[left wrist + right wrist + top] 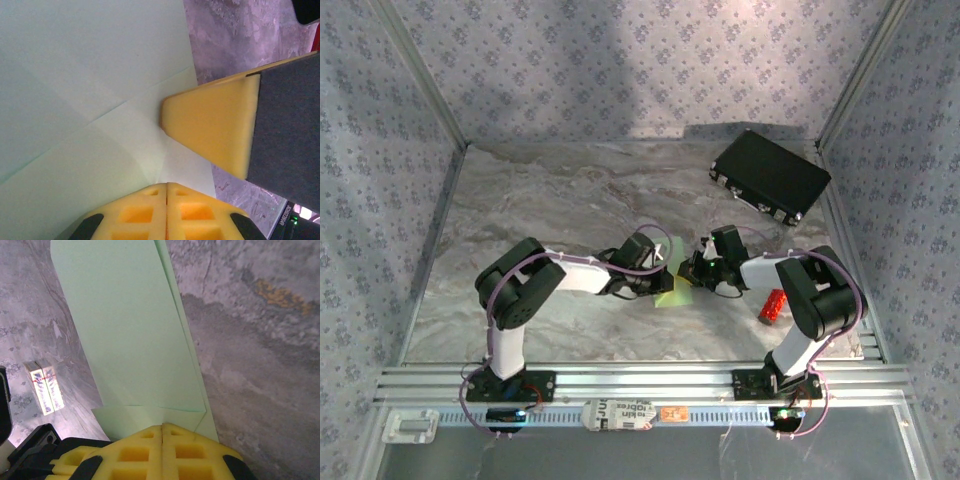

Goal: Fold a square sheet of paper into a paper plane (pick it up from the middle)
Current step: Fold the triangle a second time at the center of the table.

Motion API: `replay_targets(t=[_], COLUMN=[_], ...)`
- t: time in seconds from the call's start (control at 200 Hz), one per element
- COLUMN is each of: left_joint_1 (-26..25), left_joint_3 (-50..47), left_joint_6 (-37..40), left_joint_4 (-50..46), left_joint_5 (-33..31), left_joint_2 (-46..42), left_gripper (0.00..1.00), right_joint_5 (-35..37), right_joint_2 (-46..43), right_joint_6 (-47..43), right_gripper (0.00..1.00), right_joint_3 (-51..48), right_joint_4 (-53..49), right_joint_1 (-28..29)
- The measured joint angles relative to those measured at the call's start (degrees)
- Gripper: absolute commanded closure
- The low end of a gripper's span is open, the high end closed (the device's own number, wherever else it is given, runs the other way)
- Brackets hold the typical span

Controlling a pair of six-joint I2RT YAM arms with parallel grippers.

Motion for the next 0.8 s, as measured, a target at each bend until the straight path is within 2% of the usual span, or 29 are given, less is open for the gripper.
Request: replay_targets(t=[0.395, 0.8], left_joint_1=[-0.4, -0.6], left_joint_3=[-1.7, -7.4], left_joint_6=[3.2, 3.6], left_joint_4=[-6.4, -4.7], left_joint_5=[-0.5, -0.8], left_joint_2=[-4.6, -7.6], left_gripper=[0.89, 0.9], right_joint_5=[-0.1, -0.2], right_joint_2=[0.0, 0.0], right_joint_6=[0.0, 0.0], right_gripper=[1.0, 1.0], right_joint_3=[0.0, -0.1], right_joint_4=[0.2, 0.1], right_joint_1=[-0.1, -0.2])
